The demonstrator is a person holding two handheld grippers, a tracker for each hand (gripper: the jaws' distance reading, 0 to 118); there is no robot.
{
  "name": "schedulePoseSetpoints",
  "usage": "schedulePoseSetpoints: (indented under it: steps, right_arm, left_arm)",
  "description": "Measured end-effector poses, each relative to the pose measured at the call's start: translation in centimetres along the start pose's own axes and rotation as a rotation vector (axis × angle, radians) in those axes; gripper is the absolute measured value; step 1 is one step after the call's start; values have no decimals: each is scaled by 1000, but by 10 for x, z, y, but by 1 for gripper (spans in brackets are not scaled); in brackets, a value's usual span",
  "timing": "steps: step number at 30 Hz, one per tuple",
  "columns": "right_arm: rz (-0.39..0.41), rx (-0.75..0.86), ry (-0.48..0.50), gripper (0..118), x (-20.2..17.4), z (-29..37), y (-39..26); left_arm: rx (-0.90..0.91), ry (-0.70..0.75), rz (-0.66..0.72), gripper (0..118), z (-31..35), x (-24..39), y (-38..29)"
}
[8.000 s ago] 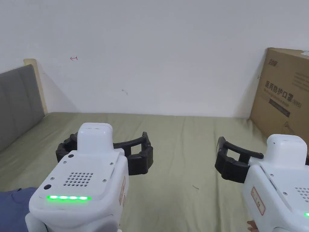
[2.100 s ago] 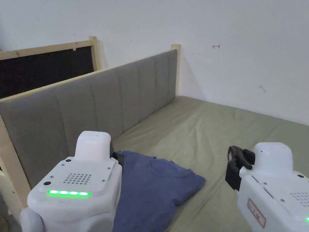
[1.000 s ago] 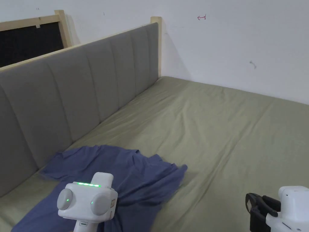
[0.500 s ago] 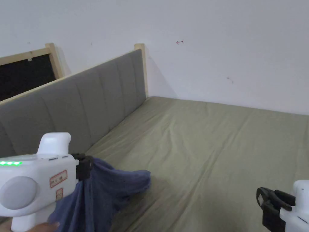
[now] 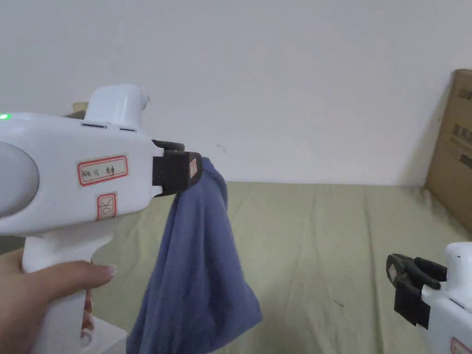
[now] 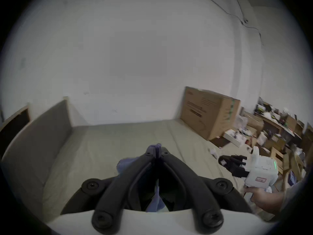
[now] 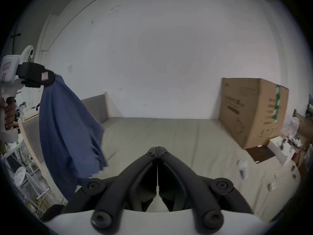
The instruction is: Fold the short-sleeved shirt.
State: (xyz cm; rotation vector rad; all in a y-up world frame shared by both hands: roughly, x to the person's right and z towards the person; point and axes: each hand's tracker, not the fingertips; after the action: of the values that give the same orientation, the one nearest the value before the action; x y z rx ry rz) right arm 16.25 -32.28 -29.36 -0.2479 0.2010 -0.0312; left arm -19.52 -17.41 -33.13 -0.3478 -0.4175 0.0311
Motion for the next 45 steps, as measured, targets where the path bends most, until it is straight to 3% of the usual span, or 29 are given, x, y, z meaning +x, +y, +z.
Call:
schedulePoseSetpoints:
  steps: [4,9,10,11,12,13,15,21,26,27,29,30,32,35,38,39,41,42,45]
  right_arm:
    - [-26,-8,-67,0,32,14,-9]
    - [-78,-85,-115,0,56,12,-35]
    - [-87,-97,-118,0,58,11,-40]
    - [-98,-114,-119,0,59,9,-45]
    - [-109,-130,-117,0,60,8,-50]
    - [-117,-143,-114,0,61,7,-53]
    - [-128,-162,-108,0,62,5,-59]
    - [-120,-175,-113,0,62,-3,-61]
    - [-145,-129,-104,0,58,-1,-52]
    - [-143,-116,-107,0,56,1,-50]
    - [-139,-92,-105,0,53,5,-47]
    - [-136,-83,-102,0,51,7,-46]
    - [-127,-69,-100,0,48,9,-45]
    - [-115,-66,-104,0,45,8,-44]
    - [-120,-84,-98,0,42,6,-46]
    - [-121,-90,-95,0,41,6,-46]
    - [-122,-101,-88,0,39,5,-49]
    - [-123,-108,-84,0,38,4,-50]
    - [-134,-133,-76,0,37,2,-55]
  left_arm:
    - [-151,-99,15,0,-77,36,-39]
    - [-496,-196,124,3,-205,61,-138]
    - [-576,-193,174,19,-223,59,-159]
    - [-642,-186,231,50,-241,58,-182]
    - [-707,-181,286,50,-255,54,-202]
    - [-757,-186,334,64,-263,51,-218]
    - [-793,-179,416,105,-264,43,-244]
    - [-566,-177,428,102,-214,10,-193]
    - [-245,-75,335,98,-110,-16,-143]
    - [-214,-47,344,86,-91,-22,-147]
    - [-160,5,343,15,-59,-31,-159]
    - [-157,67,321,0,-50,-32,-169]
    - [-145,204,279,0,-29,-37,-186]
    - [-164,261,282,0,-15,-47,-205]
    - [-320,297,394,0,-24,-71,-227]
    - [-400,299,444,3,-32,-82,-237]
    - [-576,231,503,58,-52,-100,-266]
    - [-605,234,519,58,-59,-109,-284]
    - [-707,271,536,100,-81,-123,-331]
